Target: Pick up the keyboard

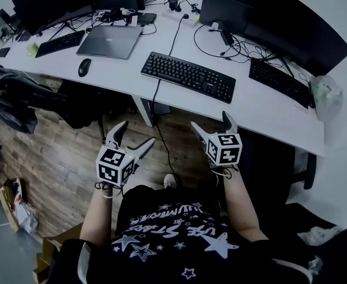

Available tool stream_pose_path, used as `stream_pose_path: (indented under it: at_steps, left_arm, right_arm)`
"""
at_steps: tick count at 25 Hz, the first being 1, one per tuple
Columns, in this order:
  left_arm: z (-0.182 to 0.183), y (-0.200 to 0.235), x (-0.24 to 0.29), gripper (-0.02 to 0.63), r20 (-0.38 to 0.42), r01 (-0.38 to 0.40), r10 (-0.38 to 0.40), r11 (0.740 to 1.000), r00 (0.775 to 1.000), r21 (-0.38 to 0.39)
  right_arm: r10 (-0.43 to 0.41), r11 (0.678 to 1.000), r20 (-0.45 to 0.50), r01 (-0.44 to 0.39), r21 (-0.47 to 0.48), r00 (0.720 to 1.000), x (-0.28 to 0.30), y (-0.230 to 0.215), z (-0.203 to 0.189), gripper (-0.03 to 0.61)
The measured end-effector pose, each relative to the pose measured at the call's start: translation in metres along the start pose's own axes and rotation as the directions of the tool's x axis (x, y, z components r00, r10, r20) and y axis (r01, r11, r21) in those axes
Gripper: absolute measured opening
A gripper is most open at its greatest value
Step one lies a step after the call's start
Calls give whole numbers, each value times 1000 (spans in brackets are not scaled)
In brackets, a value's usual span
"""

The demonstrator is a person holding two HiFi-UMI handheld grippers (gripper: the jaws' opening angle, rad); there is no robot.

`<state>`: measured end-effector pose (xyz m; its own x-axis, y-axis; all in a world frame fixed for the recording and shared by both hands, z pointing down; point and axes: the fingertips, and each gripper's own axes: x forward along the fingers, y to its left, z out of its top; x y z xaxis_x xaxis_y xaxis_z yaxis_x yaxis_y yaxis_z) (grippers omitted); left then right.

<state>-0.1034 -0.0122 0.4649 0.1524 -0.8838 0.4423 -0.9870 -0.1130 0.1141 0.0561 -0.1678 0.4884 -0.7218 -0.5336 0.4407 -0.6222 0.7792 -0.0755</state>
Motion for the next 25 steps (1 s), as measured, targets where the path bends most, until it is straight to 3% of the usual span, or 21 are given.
stream_pose_path:
  at_steps: [8,16,20,25]
  left_arm:
    - [15,12,30,433,-52,42,-34,988,998,146]
    - [20,46,81,434,-110,138,-117,970,987,201]
    - [33,69,122,437,-155,189,-148,934,977,302]
    - [50,91,172,438,-197,253,-188,885,962,390]
  right_arm:
    - [-49,998,-33,47,-42,998,5,-22,-1,500]
    - [-98,991,-111,87,-104,989,36,-38,0,500]
    - [-97,981,-187,62,-184,978,67,-52,6,502]
    - [-48,948,-350,-67,-310,936,116,-63,5,505]
